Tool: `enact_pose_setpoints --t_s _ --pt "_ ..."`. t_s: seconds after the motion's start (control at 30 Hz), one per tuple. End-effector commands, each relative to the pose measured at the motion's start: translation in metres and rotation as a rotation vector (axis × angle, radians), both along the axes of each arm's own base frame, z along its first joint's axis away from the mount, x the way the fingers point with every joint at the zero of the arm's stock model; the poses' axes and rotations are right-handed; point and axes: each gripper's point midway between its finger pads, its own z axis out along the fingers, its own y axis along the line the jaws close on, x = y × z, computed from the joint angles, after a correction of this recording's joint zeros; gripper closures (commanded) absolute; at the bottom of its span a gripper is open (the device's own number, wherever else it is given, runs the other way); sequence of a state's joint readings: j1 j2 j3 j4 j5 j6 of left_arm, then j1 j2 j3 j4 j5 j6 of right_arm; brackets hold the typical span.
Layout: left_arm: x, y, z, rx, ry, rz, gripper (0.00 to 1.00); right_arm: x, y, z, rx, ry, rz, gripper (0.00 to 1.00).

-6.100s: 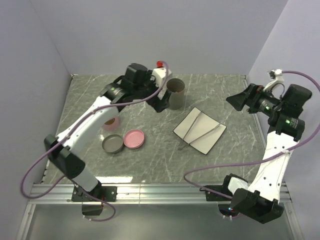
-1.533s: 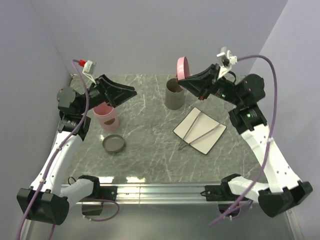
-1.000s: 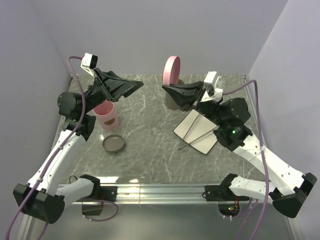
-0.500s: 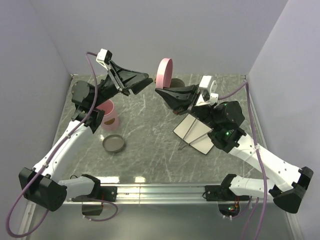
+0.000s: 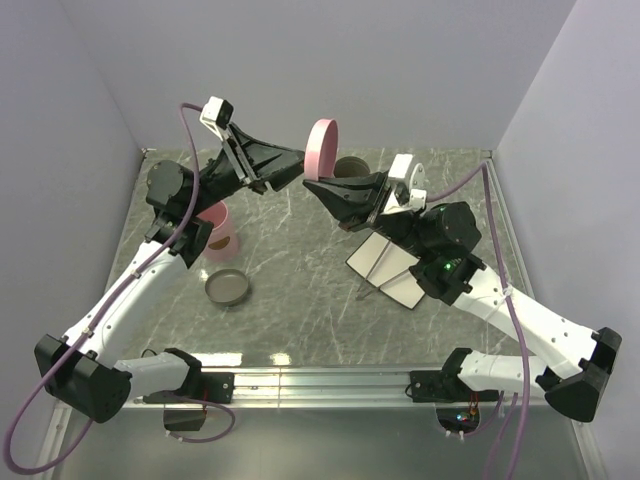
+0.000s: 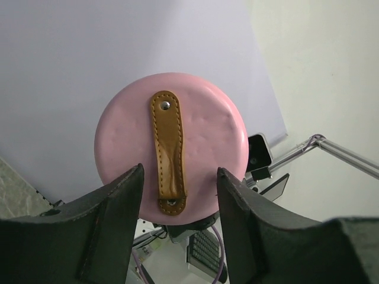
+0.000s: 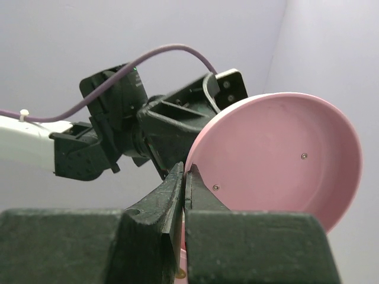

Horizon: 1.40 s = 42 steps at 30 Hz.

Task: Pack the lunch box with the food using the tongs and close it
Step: Pick up the box lid from the center of the board.

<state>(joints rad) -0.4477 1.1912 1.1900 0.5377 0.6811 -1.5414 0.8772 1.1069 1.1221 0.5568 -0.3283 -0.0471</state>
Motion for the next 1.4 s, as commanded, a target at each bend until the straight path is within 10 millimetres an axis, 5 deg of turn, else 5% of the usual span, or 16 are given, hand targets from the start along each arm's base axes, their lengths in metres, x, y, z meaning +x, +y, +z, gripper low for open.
enact_pose_setpoints --t_s 0.0,0.33,0.5,1.03,1.2,1.37 --pt "-0.011 -0.001 0.016 -0.027 -0.022 -0.02 0.43 -0.012 -0.005 0.03 0.072 -0.073 0.006 1.0" --pt "-0.01 -0.006 0.012 -0.025 0.023 -0.044 0.71 -0.013 0.0 0.029 0.065 -0.075 0.011 1.0" --pt "-0.011 -0.005 0.011 -0.025 0.022 -0.043 0.99 -0.01 -0.001 0.026 0.057 -0.06 -0.002 0.97" --pt "0.018 0.03 0.002 0.034 -0.022 0.132 1.0 -0.005 -0.02 0.015 0.018 -0.017 -0.093 0.45" --pt "0.047 0.053 -0.044 0.27 -0.02 0.297 1.0 0.01 -0.032 0.003 -0.021 0.071 -0.182 0.31" --pt "0.07 0.085 -0.082 0.551 -0.107 0.436 1.0 0.032 -0.04 -0.033 -0.167 0.218 -0.235 0.13"
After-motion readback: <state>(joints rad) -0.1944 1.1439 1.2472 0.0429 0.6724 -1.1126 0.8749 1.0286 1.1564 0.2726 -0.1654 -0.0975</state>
